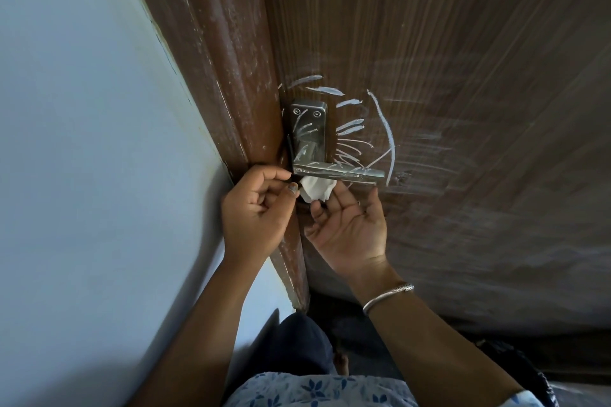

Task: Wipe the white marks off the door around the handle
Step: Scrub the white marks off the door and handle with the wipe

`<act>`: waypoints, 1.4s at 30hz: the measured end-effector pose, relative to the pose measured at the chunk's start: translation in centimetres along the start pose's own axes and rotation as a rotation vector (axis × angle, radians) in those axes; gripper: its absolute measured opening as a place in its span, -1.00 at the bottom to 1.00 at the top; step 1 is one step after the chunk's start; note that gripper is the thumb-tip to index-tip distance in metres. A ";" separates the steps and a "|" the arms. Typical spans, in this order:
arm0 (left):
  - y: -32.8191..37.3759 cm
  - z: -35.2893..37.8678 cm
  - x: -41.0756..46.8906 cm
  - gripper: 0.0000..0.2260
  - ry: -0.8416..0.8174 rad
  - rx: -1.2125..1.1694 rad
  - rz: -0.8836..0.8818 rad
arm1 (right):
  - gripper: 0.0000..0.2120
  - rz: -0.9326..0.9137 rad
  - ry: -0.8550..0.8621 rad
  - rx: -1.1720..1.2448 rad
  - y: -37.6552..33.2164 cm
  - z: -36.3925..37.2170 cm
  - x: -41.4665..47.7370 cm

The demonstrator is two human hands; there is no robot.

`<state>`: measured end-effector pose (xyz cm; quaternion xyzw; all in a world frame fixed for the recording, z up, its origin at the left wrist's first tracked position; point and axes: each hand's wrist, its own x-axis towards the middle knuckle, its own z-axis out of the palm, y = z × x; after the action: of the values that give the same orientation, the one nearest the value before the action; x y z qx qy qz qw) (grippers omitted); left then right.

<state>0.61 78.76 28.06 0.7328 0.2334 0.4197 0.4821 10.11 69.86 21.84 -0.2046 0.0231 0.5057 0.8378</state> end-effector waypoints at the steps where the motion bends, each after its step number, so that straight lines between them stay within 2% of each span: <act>1: 0.0 0.0 0.0 -0.84 0.007 -0.005 0.000 | -0.37 0.005 0.002 0.021 0.1 0.1 0.0; 6: -0.1 -0.1 0.0 -0.76 0.001 -0.037 -0.011 | -0.32 0.071 -0.050 0.086 1.4 1.6 -0.1; 9: 0.0 0.0 -0.1 -0.82 -0.010 -0.110 -0.024 | -0.34 0.058 -0.104 0.090 1.1 2.6 0.2; 11: -0.1 0.0 -0.1 -0.81 -0.024 -0.107 -0.008 | -0.37 0.054 -0.077 0.071 0.7 2.5 0.2; 14: -0.3 0.0 0.0 -0.80 -0.007 -0.083 -0.029 | -0.43 0.080 0.019 0.035 1.2 1.7 -0.1; 16: -0.4 0.0 0.0 -0.84 0.017 -0.061 -0.048 | -0.52 0.074 0.150 -0.003 1.4 1.5 -0.1; 21: -0.6 0.1 -0.2 -0.86 0.052 -0.023 0.000 | -0.96 -0.053 0.443 -0.055 1.0 2.4 1.2; 25: -0.9 0.1 -0.1 -0.80 0.052 0.009 0.024 | -0.72 -0.114 0.507 -0.109 0.9 3.5 2.8; 34: -1.4 0.0 -0.2 -0.80 0.032 0.013 0.061 | -0.78 0.004 0.367 -0.087 2.3 4.2 3.5; 37: -1.5 0.0 -0.1 -0.79 0.031 0.027 0.064 | -0.83 -0.009 0.369 -0.064 1.8 3.7 3.2; 42: -1.2 0.0 -0.1 -0.79 0.033 0.003 0.046 | -0.87 0.072 0.363 -0.034 2.7 4.7 3.9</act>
<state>0.61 79.19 26.90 0.7315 0.2249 0.4425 0.4674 8.91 75.93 24.34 -0.3055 0.1727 0.4905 0.7976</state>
